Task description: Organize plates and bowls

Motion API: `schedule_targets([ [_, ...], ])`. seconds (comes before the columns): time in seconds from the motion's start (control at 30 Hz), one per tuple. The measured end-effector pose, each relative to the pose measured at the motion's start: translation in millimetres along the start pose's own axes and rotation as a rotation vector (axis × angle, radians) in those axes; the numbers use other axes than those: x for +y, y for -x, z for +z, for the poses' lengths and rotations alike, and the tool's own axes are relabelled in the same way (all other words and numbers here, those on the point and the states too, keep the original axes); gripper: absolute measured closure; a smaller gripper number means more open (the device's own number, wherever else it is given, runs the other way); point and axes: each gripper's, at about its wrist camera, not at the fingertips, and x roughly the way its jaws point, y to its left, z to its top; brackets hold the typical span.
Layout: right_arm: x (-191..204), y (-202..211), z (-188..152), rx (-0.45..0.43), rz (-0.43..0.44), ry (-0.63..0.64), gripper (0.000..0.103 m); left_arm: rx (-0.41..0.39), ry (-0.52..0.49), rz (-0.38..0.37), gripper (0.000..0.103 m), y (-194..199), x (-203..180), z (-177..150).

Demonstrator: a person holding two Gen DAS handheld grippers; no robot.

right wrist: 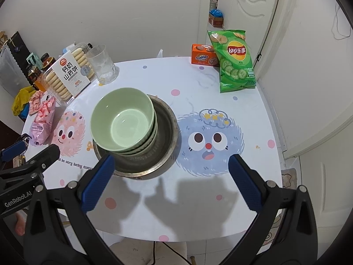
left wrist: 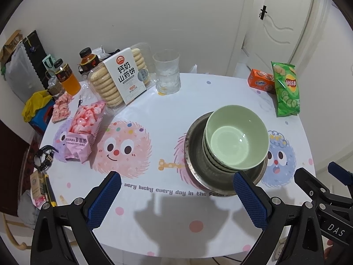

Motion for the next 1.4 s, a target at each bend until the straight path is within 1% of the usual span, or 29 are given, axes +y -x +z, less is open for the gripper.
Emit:
schedule_targets([
  [0.83,-2.1,-2.6,-4.9,0.004,-0.007,-0.004,0.001,0.014,-0.002,0.001,0.000,-3.8,-0.2,-0.4],
  [1.4,-2.4,-2.9,-3.2,0.006,-0.006,-0.001,0.001,-0.023,-0.012,0.003,0.000,0.1,2.4,-0.8],
])
